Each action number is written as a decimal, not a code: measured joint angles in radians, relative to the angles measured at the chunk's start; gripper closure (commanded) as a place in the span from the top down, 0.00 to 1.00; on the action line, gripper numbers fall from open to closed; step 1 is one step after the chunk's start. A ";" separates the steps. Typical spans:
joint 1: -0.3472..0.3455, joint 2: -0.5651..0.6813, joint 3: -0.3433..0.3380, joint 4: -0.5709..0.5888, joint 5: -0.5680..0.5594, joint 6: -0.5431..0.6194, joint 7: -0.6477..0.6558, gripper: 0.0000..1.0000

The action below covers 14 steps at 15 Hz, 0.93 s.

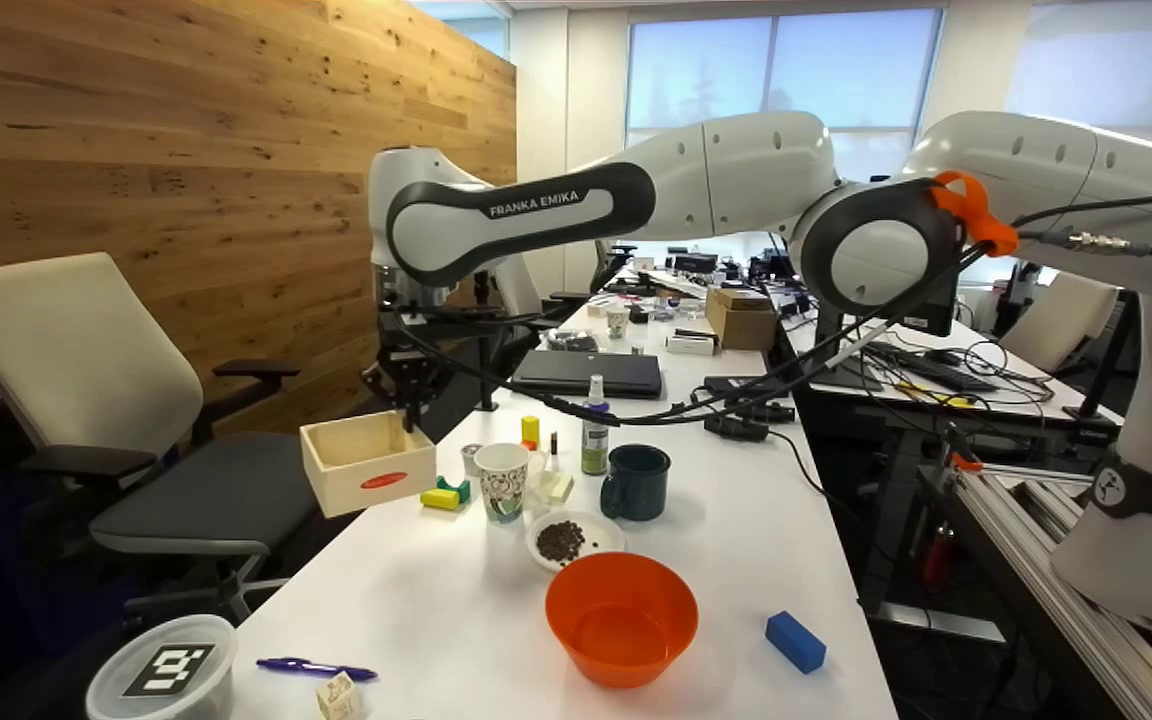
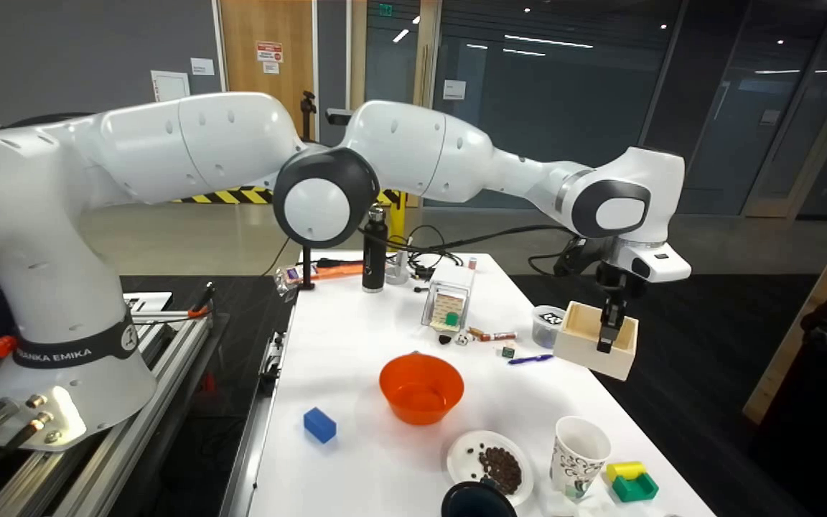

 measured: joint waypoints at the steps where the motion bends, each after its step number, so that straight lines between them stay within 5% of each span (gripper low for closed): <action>1: 0.001 0.003 -0.012 0.000 -0.010 -0.004 -0.017 0.02; 8: -0.002 0.025 -0.079 0.000 -0.047 -0.035 -0.104 0.02; 14: 0.001 0.030 -0.099 0.000 -0.047 -0.064 0.025 0.06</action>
